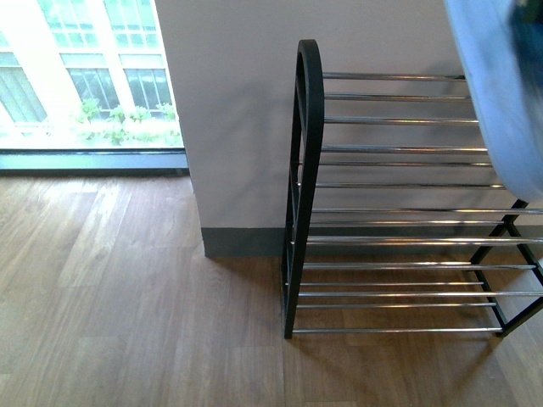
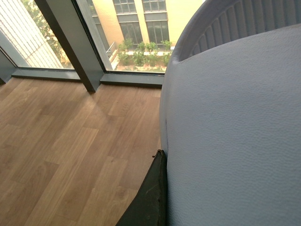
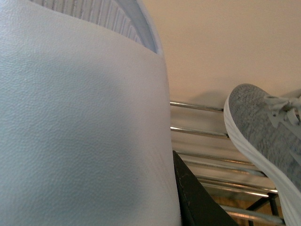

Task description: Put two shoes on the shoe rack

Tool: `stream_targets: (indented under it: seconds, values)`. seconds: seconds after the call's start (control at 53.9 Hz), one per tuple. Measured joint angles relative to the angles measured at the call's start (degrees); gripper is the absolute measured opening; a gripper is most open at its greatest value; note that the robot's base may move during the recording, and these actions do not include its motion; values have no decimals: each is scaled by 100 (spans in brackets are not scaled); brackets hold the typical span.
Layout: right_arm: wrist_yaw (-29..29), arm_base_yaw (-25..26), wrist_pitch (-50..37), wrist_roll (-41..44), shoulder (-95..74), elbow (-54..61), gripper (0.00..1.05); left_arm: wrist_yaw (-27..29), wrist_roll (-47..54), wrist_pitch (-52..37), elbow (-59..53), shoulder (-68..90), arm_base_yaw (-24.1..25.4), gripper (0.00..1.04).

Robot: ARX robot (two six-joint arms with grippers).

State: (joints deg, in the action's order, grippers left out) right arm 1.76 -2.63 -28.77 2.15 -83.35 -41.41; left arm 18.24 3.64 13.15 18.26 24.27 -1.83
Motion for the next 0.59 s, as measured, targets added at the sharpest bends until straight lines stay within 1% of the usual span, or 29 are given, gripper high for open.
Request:
stream_targets:
  seconds: [0.093, 0.111, 0.149, 0.223, 0.39, 0.446, 0.538, 0.594]
  values:
    - [-96, -2, 610, -133, -424, -629, 1, 0, -2, 0, 0, 0, 0, 2]
    - [-131, 11, 896, -295, -588, -872, 1, 0, -2, 0, 0, 0, 0, 2]
    - [-101, 13, 1130, -411, -726, -1075, 1, 0, 0, 0, 0, 0, 0, 2]
    - [144, 13, 1620, -542, -1123, -1606, 1, 0, -2, 0, 0, 0, 0, 2]
    - [597, 31, 2114, -476, -1816, -2420, 1, 0, -2, 0, 0, 0, 0, 2]
    - [710, 48, 2295, -372, -2048, -2702, 1, -2, -2, 0, 0, 0, 0, 2]
    - [940, 74, 2343, -105, -2339, -2983, 1, 0, -2, 0, 0, 0, 0, 2]
    - [970, 94, 2435, 9, -2487, -3130, 1, 0, -2, 0, 0, 0, 0, 2]
